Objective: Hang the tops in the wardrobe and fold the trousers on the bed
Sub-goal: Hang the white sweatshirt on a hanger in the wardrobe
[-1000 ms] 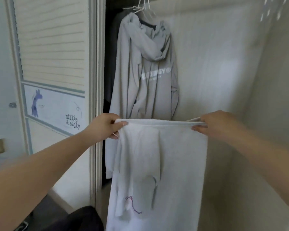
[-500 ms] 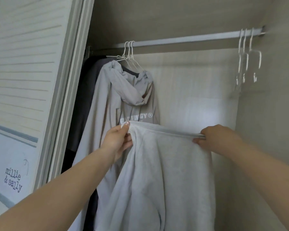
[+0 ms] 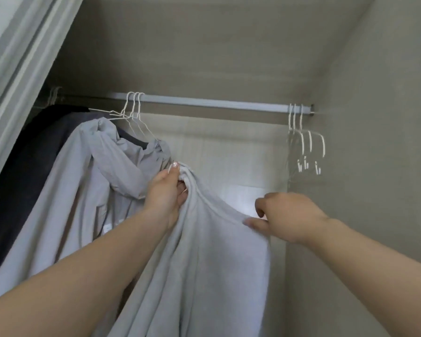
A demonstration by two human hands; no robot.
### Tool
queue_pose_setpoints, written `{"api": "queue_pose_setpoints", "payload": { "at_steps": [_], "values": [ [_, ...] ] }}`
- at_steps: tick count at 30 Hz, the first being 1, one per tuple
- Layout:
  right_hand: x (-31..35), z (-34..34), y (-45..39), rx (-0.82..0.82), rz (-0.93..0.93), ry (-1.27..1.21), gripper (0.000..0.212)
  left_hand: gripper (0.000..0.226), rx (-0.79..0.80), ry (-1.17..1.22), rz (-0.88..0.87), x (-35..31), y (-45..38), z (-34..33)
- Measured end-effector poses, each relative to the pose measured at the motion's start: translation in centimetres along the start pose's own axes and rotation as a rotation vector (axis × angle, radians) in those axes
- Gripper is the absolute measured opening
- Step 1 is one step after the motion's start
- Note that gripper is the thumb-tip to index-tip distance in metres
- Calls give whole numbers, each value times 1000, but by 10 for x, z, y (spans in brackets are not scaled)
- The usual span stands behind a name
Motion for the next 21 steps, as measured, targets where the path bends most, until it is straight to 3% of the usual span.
{"api": "queue_pose_setpoints", "payload": {
  "at_steps": [2, 4, 6, 9, 14, 21],
  "values": [
    [-6, 40, -8, -221, 19, 169, 58, 27, 25, 19, -4, -1, -14, -16],
    [-13, 68, -20, -334, 56, 368, 54, 27, 53, 26, -22, -4, -25, -30],
    [-32, 84, -36, -319, 13, 525, 41, 28, 99, 34, -29, -5, -30, -45],
    [-72, 103, -55, -226, -215, 613, 30, 32, 130, 11, -48, -8, -34, -59],
    [-109, 99, -67, -56, -450, 551, 31, 37, 158, -79, -84, -10, -37, -59],
    [-121, 91, -78, -15, -600, 466, 34, 38, 227, -135, -98, -10, -44, -51]
  ]
}}
Point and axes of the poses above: each hand's wrist, its own y-axis away from the middle knuckle, its own z-axis out of the back of the hand, x = y × z, the point moved 8 cm from there along -y, towards the middle knuckle, and after that the axes turned 1 degree about -x, right-handed, at the moved point
